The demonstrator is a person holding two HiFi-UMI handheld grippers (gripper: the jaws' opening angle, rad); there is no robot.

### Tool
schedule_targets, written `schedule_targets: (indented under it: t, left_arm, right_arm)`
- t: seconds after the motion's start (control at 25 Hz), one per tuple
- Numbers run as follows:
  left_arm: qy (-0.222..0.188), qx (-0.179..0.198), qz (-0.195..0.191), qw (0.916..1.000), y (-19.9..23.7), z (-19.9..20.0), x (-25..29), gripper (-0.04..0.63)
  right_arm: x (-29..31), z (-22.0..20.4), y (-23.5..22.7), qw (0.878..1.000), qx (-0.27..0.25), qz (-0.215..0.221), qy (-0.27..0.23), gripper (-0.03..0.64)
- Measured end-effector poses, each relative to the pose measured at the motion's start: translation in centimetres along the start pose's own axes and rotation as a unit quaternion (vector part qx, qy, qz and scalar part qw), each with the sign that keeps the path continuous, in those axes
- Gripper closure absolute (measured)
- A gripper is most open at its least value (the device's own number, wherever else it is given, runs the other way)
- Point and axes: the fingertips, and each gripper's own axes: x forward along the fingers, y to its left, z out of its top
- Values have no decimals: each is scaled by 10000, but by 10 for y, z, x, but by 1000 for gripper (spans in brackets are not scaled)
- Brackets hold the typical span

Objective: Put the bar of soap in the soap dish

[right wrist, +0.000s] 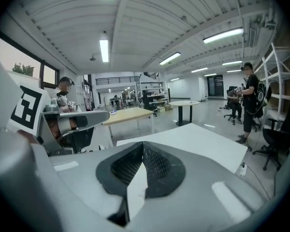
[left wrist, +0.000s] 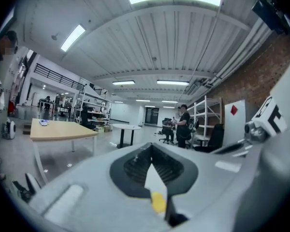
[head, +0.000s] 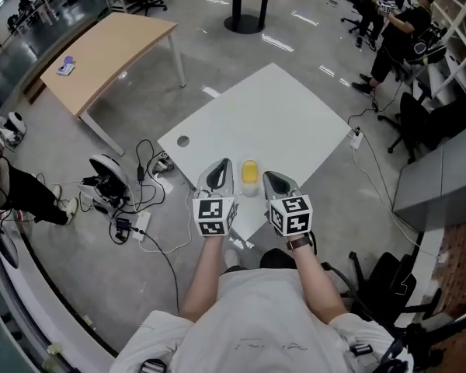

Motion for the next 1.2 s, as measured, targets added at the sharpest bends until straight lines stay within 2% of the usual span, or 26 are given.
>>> schedule_targets:
  t: [0.16,0.28,0.4,0.56,0.68,0.8,1.04,1.2]
  left_arm:
    - [-158,197,-58,9997,-44,18,-22,592]
    - [-246,351,27,9991,-76,18,-50,592]
    - [-225,409,186,9987,-110,2,-87,592]
    - [-115,692,-23,9975,-190,-44,-159,592]
    - [99,672,47,9977,-225,-66,-191,592]
    - [233,653,186,9974,-233,-46,-205,592]
    - [-448,944,56,9945,-248,8,-217,592]
    - [-458,880,-46,9951,-258,14,-232,592]
  right_arm:
    - [-47,33,-10,9980,-107,-185,-602,607]
    - [-94,41,-5,9938,-211,-202,-1073,607]
    - [-151,19,5,9919,-127,-106,-1257,607]
    - [-238,-30,1,9886,808,7,-1271,607]
    - [-271,-39,-6,9895,592,10,-1318,607]
    - [-289,-31,-4,9905,459,-8,-1300,607]
    - [-328,-7,8,9863,158,-106,-1636,607]
    - [-337,-5,24,9865,88,-28,-1634,607]
